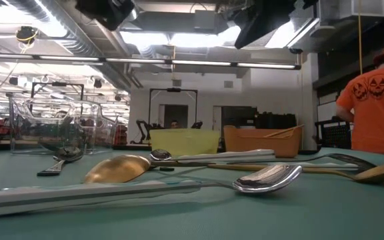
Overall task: Sort silverware by color (type)
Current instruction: Put the black spoon into the transparent bin
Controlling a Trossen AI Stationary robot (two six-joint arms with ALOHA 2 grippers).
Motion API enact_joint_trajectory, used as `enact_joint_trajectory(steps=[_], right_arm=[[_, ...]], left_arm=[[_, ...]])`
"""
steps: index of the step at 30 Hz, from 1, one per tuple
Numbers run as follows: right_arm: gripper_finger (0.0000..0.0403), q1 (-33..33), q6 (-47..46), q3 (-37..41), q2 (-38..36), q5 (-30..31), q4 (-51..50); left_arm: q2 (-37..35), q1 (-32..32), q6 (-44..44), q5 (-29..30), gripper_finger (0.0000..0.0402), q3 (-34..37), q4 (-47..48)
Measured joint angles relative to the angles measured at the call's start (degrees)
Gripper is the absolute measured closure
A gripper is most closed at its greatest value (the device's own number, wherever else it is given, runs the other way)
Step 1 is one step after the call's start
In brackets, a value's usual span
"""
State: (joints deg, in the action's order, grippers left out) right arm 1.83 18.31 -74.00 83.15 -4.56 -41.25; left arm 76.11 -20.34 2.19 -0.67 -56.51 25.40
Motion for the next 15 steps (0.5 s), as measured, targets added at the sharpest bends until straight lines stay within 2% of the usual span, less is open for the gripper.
enact_joint_trajectory(steps=[15], right_arm=[[0.0315, 1.9, -2.1, 0.0, 0.0, 0.0, 0.0]], left_arm=[[14.1, 2.4, -16.6, 0.0, 0.0319, 0.0, 12.0]])
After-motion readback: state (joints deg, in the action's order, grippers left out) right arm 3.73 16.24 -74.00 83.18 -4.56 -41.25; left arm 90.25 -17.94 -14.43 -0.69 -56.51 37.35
